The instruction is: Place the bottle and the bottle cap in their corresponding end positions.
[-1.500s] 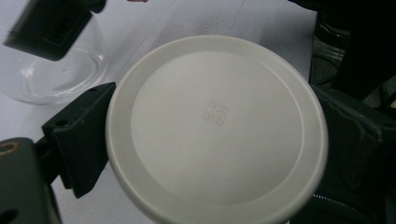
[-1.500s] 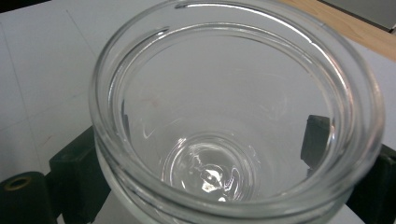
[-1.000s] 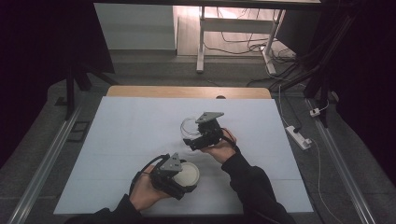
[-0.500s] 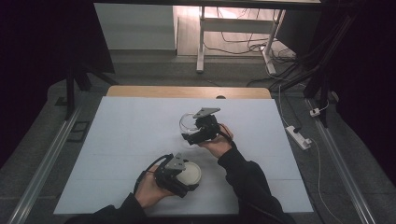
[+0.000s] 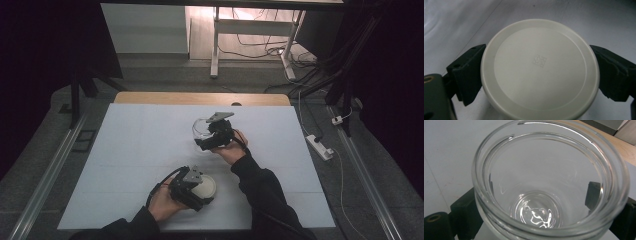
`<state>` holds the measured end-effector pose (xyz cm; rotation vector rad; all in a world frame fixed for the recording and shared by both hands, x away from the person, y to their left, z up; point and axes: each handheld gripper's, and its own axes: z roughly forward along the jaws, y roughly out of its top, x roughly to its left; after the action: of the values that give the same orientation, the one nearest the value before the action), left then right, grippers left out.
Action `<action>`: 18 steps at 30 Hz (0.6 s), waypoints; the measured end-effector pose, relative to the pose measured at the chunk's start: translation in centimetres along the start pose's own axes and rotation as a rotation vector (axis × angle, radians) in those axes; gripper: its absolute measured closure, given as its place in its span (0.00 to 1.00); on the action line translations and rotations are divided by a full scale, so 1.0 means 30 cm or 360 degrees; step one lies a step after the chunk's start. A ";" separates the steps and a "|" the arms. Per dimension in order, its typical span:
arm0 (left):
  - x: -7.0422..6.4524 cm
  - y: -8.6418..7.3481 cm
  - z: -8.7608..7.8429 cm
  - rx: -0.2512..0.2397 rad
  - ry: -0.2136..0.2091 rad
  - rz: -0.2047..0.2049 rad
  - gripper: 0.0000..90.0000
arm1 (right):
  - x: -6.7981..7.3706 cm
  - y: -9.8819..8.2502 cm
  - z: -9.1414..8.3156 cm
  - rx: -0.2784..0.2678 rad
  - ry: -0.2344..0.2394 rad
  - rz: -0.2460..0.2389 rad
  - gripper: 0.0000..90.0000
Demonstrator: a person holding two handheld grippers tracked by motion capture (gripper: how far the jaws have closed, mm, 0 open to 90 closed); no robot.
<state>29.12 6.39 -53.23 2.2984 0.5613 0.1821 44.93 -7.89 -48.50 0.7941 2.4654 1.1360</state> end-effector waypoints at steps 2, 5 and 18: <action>0.003 -0.001 0.005 0.0008 0.0003 -0.0005 0.09 | -0.004 0.001 0.007 -0.0003 -0.0002 0.0002 0.07; 0.005 -0.002 0.012 0.0018 0.0006 -0.0010 0.09 | -0.008 0.001 0.016 -0.0006 -0.0006 0.0000 0.07; 0.018 -0.008 0.037 0.0083 0.0045 -0.0013 0.09 | -0.006 -0.002 0.051 0.0003 -0.0015 -0.0027 0.07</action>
<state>29.83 6.07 -54.21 2.3468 0.5963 0.1986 45.82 -7.12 -49.51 0.7762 2.4608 1.1217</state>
